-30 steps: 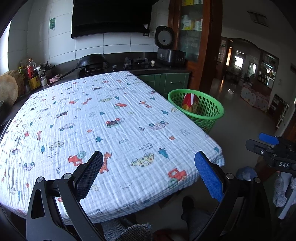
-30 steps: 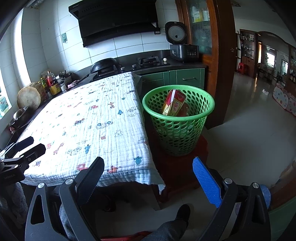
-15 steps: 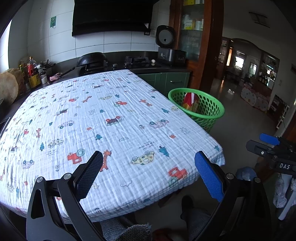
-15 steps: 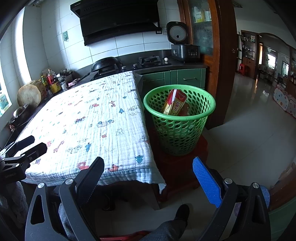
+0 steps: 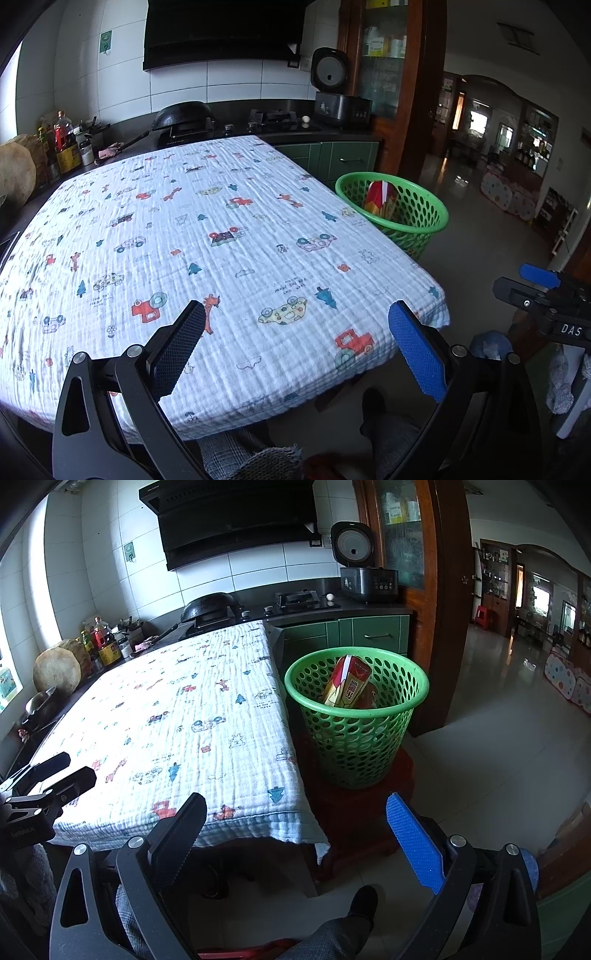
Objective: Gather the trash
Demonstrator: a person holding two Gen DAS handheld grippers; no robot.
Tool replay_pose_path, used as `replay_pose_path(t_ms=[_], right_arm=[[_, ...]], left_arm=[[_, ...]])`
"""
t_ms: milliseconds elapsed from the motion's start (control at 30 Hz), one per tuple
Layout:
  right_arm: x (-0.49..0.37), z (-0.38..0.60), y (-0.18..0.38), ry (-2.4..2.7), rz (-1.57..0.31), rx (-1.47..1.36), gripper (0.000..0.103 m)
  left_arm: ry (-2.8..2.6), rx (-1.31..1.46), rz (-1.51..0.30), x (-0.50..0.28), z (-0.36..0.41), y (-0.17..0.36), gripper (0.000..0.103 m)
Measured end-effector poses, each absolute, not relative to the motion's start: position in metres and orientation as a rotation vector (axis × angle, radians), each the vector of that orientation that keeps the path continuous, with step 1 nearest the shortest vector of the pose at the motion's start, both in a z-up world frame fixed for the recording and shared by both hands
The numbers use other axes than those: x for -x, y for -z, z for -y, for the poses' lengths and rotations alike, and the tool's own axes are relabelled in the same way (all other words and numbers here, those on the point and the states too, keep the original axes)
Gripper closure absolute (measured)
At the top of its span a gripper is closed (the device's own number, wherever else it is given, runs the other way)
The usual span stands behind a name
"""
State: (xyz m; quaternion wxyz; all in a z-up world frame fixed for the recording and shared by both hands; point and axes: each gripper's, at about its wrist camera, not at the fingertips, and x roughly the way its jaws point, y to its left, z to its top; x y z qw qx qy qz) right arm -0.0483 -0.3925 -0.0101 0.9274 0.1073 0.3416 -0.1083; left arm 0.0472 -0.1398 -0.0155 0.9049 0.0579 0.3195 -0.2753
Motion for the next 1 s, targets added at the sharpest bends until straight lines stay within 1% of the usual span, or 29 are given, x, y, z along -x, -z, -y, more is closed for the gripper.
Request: replay_pose_path(t_ms=[1000], right_arm=[[0.0516,0.389,0.0118,0.21,-0.687,-0.211,0.008]], left_arm=[[0.553,-0.115,-0.641,-0.0419,0.1405,0.0135,0.005]])
